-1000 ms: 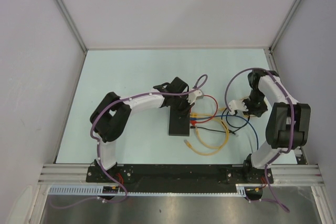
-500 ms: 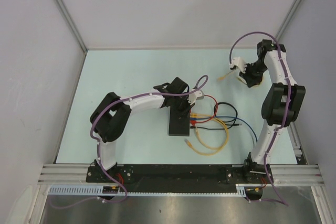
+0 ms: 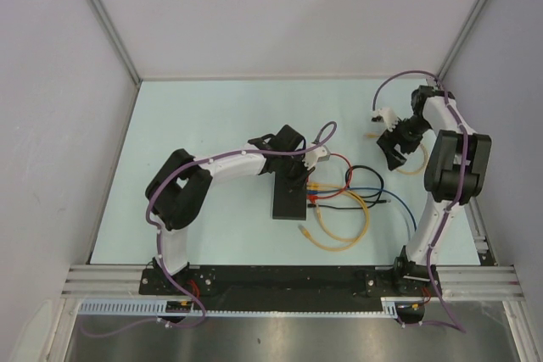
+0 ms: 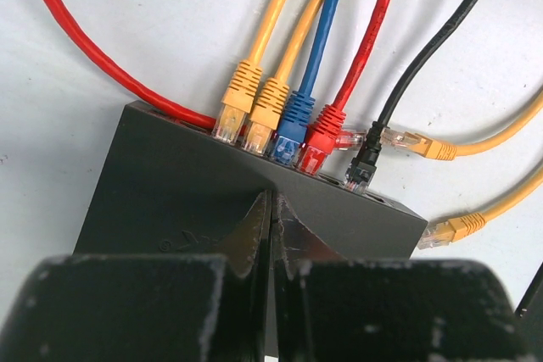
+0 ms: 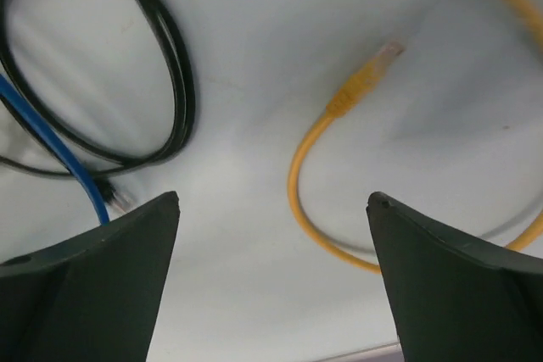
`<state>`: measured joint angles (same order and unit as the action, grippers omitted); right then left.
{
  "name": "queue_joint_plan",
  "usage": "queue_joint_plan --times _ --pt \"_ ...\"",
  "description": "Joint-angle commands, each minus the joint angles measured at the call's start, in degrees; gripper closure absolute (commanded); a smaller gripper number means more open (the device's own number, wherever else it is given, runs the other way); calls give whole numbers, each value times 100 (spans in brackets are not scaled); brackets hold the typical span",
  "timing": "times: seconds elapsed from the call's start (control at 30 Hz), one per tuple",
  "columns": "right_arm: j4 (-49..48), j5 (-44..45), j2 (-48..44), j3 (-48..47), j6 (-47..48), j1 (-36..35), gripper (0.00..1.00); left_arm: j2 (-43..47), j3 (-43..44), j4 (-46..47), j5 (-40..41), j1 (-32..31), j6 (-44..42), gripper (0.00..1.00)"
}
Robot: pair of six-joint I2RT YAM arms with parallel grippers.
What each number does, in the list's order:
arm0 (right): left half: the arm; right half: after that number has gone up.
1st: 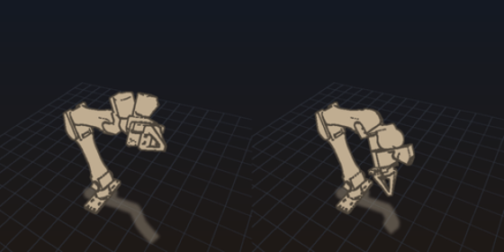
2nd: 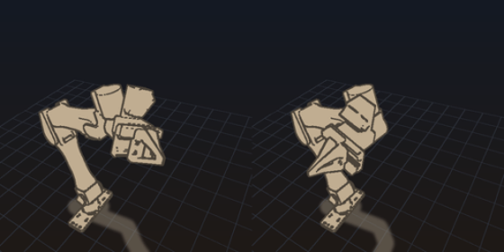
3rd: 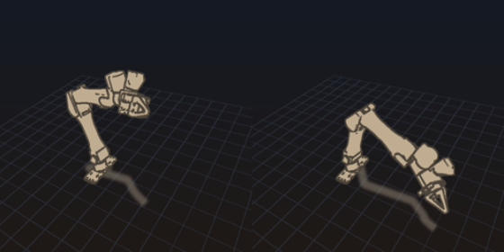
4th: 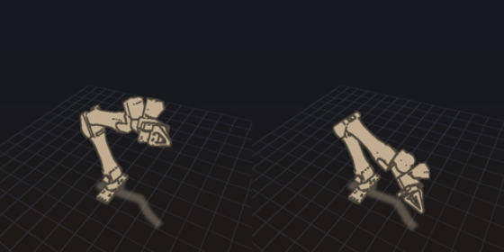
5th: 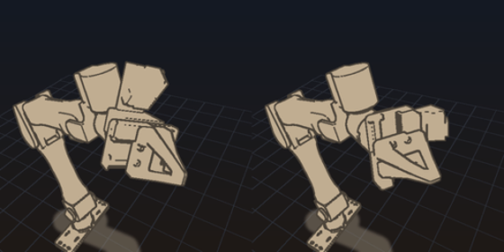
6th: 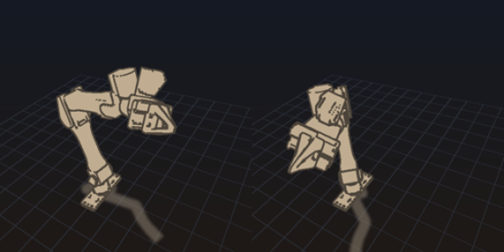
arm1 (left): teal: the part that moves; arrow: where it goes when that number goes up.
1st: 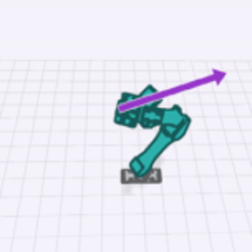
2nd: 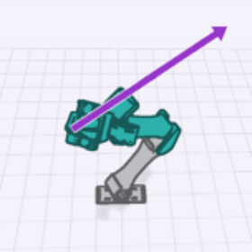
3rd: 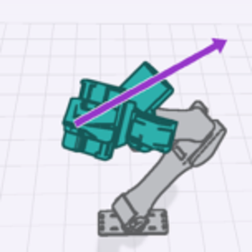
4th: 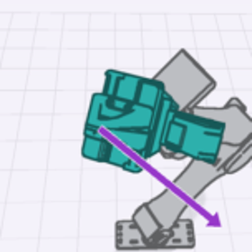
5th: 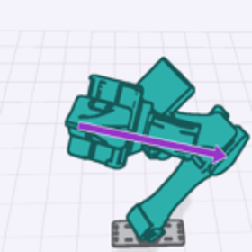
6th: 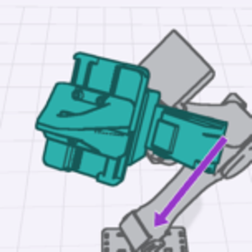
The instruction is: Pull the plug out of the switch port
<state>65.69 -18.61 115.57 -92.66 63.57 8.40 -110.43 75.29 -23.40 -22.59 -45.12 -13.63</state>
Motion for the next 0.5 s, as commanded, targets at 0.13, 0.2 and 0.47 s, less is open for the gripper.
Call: queue_joint_plan --times 0.13,0.2,0.47 --pt "-4368 -1531 -2941 1721 -4372 136 0 179 -111 -507 413 -76 -237 94" --pt "-4671 -2263 -3155 1831 -4844 -13 0 408 -49 -534 413 -67 -246 92" --pt "-2705 -3632 -2084 1857 -3820 -1410 34 1137 -347 -561 308 144 -70 89"
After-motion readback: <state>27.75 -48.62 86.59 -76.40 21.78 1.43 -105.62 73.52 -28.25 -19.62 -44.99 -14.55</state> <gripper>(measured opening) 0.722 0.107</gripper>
